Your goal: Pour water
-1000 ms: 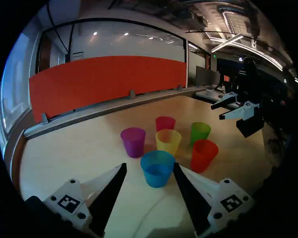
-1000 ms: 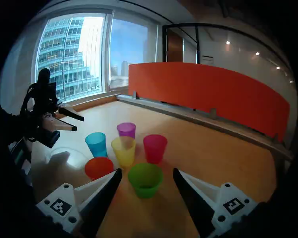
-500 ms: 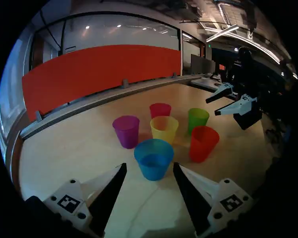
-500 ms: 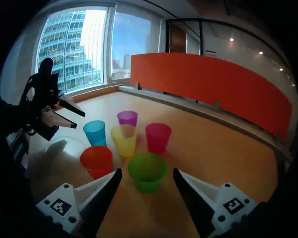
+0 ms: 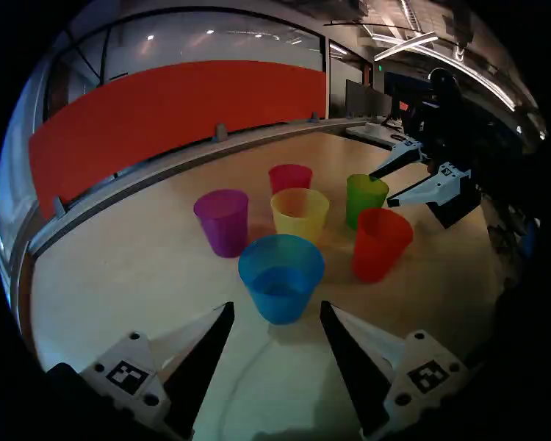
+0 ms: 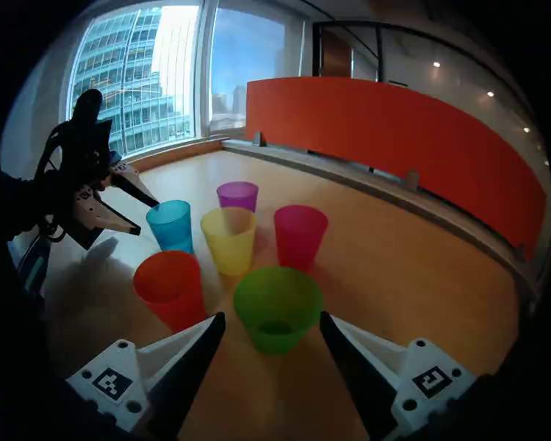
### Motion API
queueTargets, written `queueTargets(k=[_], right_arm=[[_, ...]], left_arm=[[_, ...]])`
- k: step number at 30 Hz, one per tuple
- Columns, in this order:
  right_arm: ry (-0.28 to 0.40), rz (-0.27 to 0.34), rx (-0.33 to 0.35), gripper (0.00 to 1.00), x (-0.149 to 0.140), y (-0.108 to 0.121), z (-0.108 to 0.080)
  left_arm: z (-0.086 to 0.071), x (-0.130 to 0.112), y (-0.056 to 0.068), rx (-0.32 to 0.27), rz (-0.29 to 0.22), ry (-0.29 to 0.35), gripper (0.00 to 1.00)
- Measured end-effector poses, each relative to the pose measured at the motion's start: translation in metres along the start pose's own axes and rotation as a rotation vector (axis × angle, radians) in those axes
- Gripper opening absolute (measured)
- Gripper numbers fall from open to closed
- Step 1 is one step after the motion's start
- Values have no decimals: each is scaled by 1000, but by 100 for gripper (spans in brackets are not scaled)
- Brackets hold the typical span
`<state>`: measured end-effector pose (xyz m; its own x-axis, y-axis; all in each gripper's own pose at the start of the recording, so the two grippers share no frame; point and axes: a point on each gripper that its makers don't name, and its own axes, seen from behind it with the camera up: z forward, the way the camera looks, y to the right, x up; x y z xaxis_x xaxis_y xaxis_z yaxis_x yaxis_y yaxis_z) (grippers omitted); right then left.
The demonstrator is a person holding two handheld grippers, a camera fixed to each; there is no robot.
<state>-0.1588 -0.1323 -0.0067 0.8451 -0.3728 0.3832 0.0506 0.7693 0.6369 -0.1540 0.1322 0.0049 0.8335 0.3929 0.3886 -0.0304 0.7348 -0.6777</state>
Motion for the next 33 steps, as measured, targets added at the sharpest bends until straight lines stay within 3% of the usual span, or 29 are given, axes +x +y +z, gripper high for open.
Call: queueTargets(k=[21,33], right_arm=[[-24,19,17,100,-7,6,25],[-21,21,25,100,-3,6,33]], left_arm=[[32,6,3,-35,10,-27,86],[42,10,2,-44,3,-26,86]])
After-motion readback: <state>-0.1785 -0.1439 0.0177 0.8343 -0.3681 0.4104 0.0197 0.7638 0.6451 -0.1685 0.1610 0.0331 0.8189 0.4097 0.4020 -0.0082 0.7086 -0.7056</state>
